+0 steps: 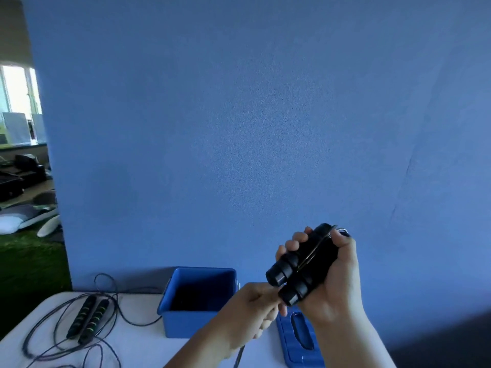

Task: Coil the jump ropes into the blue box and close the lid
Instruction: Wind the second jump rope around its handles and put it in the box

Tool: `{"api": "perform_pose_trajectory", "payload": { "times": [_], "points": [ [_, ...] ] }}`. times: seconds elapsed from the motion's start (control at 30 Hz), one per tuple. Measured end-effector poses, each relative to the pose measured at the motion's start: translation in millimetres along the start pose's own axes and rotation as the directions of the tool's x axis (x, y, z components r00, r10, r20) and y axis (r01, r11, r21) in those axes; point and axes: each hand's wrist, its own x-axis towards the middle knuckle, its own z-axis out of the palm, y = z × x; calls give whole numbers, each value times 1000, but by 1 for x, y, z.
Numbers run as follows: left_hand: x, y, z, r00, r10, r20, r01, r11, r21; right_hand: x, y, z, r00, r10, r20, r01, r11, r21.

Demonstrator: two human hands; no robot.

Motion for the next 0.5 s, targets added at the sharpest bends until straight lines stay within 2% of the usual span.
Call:
{"api": "perform_pose_trajectory", "payload": {
  "times": [0.27,0.4,0.5],
  "points": [
    [10,22,-33,993,-93,-65,107,958,265,-12,6,-19,998,-10,-56,-3,976,-219],
    [15,33,-38,975,-179,-134,202,960,195,-11,13,-31,985,-85,-149,39,957,-288],
    [16,42,-37,967,-197,-164,218,968,126,-12,17,-38,959,-188,-214,108,936,-335]
  ]
}}
